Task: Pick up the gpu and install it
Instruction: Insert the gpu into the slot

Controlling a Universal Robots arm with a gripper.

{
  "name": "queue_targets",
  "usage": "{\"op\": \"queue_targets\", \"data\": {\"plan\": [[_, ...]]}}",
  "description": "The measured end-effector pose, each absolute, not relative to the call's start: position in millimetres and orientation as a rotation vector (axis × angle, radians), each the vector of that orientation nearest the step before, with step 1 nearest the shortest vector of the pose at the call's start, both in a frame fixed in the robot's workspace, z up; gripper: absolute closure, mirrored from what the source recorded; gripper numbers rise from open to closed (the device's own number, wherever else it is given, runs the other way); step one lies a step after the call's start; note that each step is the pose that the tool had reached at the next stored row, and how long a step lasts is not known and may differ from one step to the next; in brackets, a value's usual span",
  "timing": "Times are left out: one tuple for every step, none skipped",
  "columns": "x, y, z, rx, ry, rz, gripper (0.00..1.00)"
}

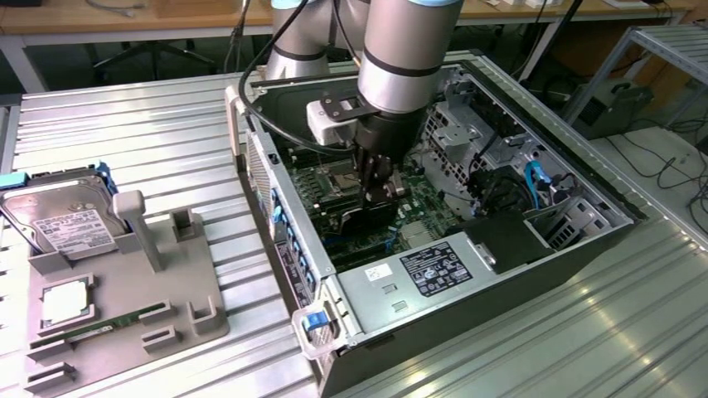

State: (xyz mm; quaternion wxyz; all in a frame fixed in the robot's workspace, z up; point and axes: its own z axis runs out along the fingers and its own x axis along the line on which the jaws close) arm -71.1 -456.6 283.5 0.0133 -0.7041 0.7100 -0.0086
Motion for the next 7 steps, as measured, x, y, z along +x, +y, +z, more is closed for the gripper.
{"op": "queue_targets", "data": {"plan": [[-71.1, -456.6, 283.4, -2.193, 2.212, -0.027, 0.89], [-71.1, -456.6, 283.5, -2.193, 2.212, -0.027, 0.89], [-71.1, -456.6, 283.5, -2.193, 2.212, -0.027, 0.89], [-71.1, -456.6, 283.5, -2.193, 2.212, -0.027, 0.89], [-71.1, -456.6, 283.5, -2.193, 2.212, -0.027, 0.89], [-71.1, -456.6, 283.5, -2.193, 2.212, -0.027, 0.89], [-71.1, -456.6, 283.5, -2.193, 2.212, -0.027, 0.89]]}}
